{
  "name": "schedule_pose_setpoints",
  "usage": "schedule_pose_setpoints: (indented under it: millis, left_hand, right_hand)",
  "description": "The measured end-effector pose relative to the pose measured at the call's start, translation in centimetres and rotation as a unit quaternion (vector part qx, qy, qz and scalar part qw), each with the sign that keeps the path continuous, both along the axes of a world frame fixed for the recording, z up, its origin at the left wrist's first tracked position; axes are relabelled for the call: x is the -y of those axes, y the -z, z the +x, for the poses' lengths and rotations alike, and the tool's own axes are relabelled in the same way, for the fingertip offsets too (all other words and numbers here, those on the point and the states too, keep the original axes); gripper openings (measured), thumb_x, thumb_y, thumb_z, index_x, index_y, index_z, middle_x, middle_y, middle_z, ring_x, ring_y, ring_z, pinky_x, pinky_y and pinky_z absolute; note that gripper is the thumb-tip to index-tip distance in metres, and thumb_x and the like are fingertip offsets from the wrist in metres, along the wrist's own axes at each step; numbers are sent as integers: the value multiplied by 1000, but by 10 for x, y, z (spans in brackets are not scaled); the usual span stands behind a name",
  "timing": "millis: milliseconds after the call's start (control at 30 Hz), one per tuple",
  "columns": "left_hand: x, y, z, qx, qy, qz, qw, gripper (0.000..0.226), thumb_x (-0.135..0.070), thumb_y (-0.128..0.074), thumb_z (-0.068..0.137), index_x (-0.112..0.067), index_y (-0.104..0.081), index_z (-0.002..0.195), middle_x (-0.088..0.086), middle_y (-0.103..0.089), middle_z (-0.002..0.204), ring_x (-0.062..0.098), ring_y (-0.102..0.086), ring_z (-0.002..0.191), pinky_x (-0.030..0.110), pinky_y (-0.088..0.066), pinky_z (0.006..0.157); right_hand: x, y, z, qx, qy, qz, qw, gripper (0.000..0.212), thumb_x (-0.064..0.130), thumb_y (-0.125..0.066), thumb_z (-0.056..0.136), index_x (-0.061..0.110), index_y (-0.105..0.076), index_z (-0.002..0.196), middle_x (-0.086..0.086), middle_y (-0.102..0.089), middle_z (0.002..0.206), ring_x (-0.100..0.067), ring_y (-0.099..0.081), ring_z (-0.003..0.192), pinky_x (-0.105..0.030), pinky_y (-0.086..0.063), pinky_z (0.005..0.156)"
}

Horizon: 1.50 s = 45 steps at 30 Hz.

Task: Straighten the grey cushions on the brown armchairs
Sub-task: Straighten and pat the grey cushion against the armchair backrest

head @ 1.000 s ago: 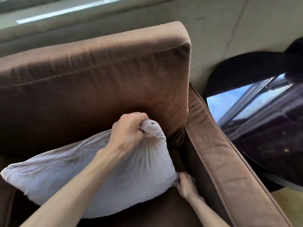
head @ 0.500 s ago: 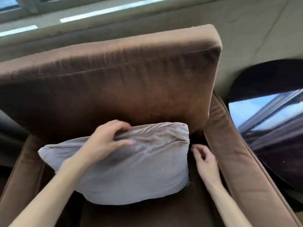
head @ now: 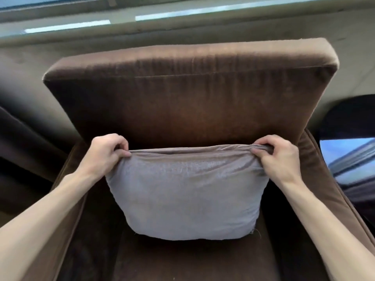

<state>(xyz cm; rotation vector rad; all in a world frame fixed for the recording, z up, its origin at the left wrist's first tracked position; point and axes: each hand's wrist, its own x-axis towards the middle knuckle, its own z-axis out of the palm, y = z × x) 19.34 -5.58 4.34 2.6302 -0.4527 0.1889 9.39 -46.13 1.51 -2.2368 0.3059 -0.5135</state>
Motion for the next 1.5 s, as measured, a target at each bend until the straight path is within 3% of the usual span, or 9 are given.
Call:
schedule_pose_setpoints:
  millis: [100, 267, 400, 567, 700, 967, 1167, 1367, 1500]
  left_hand:
    - [-4, 13, -7, 30, -34, -27, 999, 25, -1, -83, 71, -16, -62, 69, -3, -58, 69, 1, -54, 69, 13, -37, 65]
    - [13, 34, -39, 145, -104, 66, 982, 11, -15, -76, 81, -16, -66, 82, 4, -61, 87, 30, -56, 89, 45, -43, 80]
    - [48, 62, -90, 264, -61, 48, 961, 17, -24, -57, 92, -12, -60, 104, 9, -59, 105, 29, -51, 98, 45, -39, 86]
    - [86, 125, -125, 249, 81, 78, 962, 37, -29, -54, 99, -13, -63, 130, 4, -65, 134, 22, -56, 121, 45, -45, 103]
    - [67, 142, -101, 237, 110, 163, 951, 48, -33, -54, 100, -15, -53, 145, -1, -55, 149, 16, -55, 134, 45, -43, 111]
    - [-4, 132, -82, 244, 104, 240, 934, 52, -37, -50, 101, -22, -45, 150, -3, -43, 157, 17, -41, 144, 54, -33, 117]
    - [20, 126, -113, 246, 74, 182, 949, 49, -29, -52, 98, -14, -49, 145, 7, -53, 150, 25, -40, 145, 59, -32, 115]
    - [34, 140, -110, 265, 334, 308, 851, 35, -31, -50, 98, -23, -64, 130, 1, -58, 145, 24, -47, 141, 51, -26, 120]
    - [-11, 135, -69, 293, 357, 392, 795, 53, -31, -36, 103, -30, -33, 155, -2, -29, 164, 21, -25, 152, 46, -13, 124]
  right_hand:
    - [-7, 9, -4, 11, 38, 1, 999, 8, 7, -76, 81, 12, -76, 87, -3, -72, 88, -1, -59, 83, 1, -37, 77]
    - [-27, 17, -25, 46, 73, -197, 977, 10, 16, -69, 85, 12, -71, 94, -7, -69, 100, -32, -58, 102, -45, -45, 86]
    - [-89, 22, -59, 116, 50, -290, 949, 12, 13, -65, 85, 9, -68, 96, -13, -66, 109, -36, -59, 107, -49, -41, 91]
    - [-162, 75, -58, 118, -111, -326, 931, 27, 20, -61, 91, 12, -70, 115, -8, -67, 122, -27, -60, 117, -48, -42, 102]
    - [-140, 102, -30, 116, -118, -387, 907, 28, 31, -61, 96, 16, -71, 116, -9, -68, 123, -30, -65, 113, -47, -45, 101]
    - [-51, 96, -41, 85, -13, -389, 917, 35, 42, -64, 92, 17, -70, 117, -16, -60, 117, -37, -56, 109, -50, -40, 99]
    - [-90, 83, -67, 128, -25, -378, 917, 25, 25, -64, 91, 10, -68, 110, -14, -59, 117, -34, -54, 110, -54, -40, 97]
    - [-125, 111, -61, 151, -268, -450, 839, 18, 25, -62, 95, 20, -72, 109, -3, -67, 130, -22, -61, 123, -47, -41, 112]
    - [-70, 120, -54, 107, -290, -491, 815, 39, 39, -58, 99, 31, -59, 138, -2, -48, 154, -22, -50, 139, -45, -39, 115]
